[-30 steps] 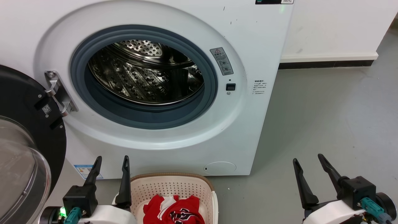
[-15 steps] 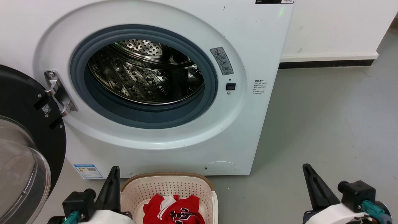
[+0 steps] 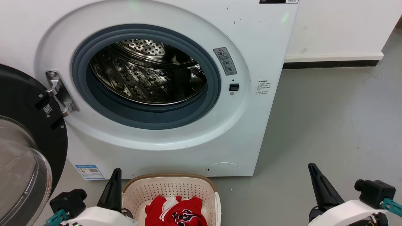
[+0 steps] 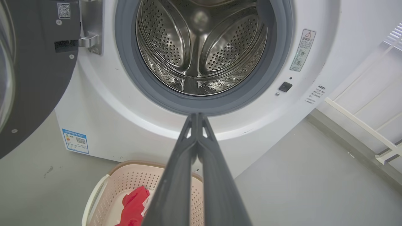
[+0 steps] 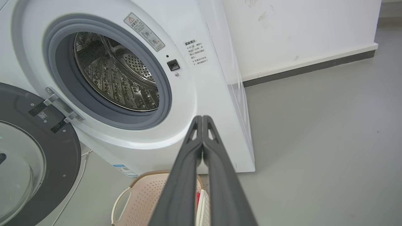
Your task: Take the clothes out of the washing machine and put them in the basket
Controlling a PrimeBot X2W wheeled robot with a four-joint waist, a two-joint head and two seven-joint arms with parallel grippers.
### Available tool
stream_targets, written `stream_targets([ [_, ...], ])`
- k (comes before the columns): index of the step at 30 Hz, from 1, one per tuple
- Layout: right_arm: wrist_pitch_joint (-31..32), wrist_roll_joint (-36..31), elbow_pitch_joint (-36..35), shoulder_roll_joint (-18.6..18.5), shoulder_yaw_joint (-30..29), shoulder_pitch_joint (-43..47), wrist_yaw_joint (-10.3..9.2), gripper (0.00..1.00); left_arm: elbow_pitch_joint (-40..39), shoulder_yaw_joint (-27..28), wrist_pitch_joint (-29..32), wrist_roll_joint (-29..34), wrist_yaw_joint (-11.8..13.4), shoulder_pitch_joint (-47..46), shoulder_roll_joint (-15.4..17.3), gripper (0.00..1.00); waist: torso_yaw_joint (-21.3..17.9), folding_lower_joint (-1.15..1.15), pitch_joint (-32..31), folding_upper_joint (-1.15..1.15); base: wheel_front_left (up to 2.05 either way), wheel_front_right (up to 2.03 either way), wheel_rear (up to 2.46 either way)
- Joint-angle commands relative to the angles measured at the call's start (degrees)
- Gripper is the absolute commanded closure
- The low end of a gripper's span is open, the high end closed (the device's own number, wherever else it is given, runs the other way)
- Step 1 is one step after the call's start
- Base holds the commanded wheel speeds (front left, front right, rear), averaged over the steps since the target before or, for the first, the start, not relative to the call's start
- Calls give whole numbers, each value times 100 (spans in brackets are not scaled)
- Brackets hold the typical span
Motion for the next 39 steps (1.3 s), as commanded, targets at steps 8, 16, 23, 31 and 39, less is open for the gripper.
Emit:
stream_targets([
  [8, 7, 936, 109, -80, -50, -285, -1, 100, 158, 53, 58, -875, -99, -302, 54, 100, 11, 0, 6, 0, 0, 0, 0],
  [16, 31, 1686, 263, -105, -96, -396, -1, 100, 339, 96, 100, -1585, -163, -430, 55, 100, 23, 0, 13, 0, 0, 0, 0],
  [23, 50, 2289, 385, -118, -137, -484, -1, 100, 463, 136, 137, -2154, -211, -524, 50, 100, 33, 0, 19, 0, 0, 0, 0],
  [31, 83, 2923, 515, -129, -189, -577, -2, 100, 606, 181, 185, -2752, -265, -621, 38, 100, 44, 0, 26, 0, 0, 0, 0],
  [39, 118, 3571, 656, -135, -251, -675, -2, 100, 756, 240, 237, -3365, -321, -724, 22, 100, 56, 0, 34, 0, 0, 0, 0],
])
